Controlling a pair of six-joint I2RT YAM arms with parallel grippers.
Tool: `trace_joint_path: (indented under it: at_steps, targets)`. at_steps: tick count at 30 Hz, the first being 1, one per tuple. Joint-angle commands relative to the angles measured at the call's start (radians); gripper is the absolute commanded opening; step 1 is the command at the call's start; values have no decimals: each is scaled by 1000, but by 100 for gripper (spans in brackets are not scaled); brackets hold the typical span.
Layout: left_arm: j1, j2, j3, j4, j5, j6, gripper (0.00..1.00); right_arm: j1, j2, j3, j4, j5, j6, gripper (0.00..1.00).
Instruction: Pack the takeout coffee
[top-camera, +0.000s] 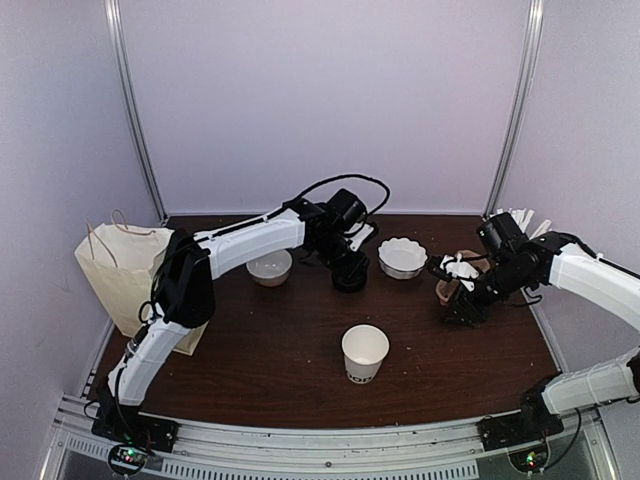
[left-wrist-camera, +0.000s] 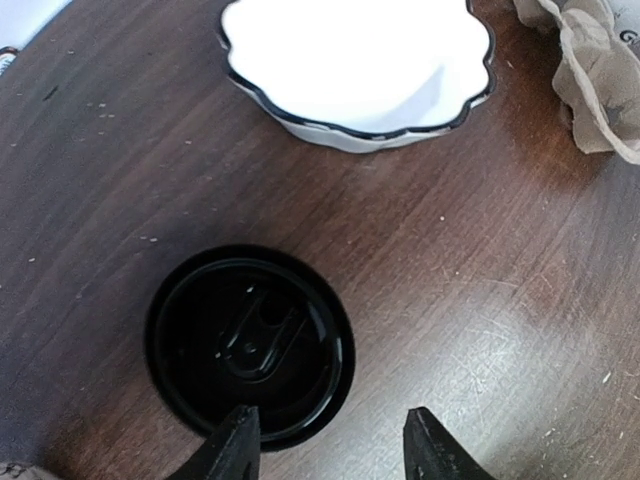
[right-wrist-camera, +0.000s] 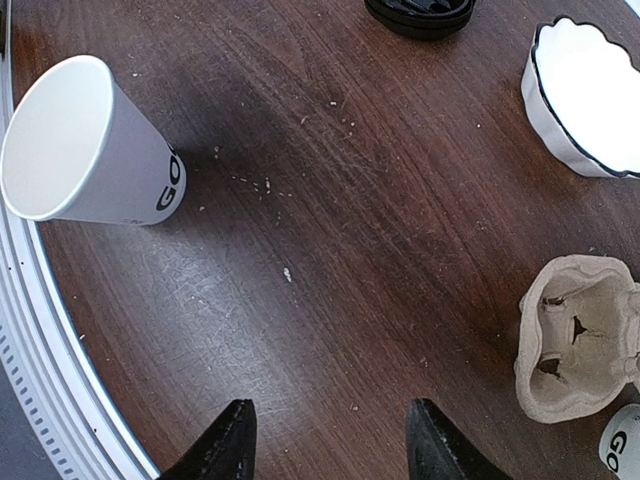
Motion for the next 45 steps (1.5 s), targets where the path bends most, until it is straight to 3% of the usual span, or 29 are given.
trace_joint_path:
  at_steps: [1, 9, 22, 36, 43, 45]
  targets:
    - [-3, 42, 40, 58, 45, -23, 52, -4, 0, -10, 12, 21, -4, 55]
    - [-2, 106, 63, 76, 42, -35, 54, -4, -1, -12, 12, 24, -6, 55]
    - [-3, 111, 61, 73, 28, -20, 31, -4, -4, -15, 11, 28, -9, 55]
    - [-3, 109, 57, 59, -7, -4, 24, -4, -8, -15, 9, 28, -10, 55]
    - [-4, 74, 52, 50, -4, 5, 16, -4, -10, -15, 9, 28, -10, 55]
    - [-4, 41, 45, 50, 2, 3, 10, -4, -11, -16, 10, 28, -10, 55]
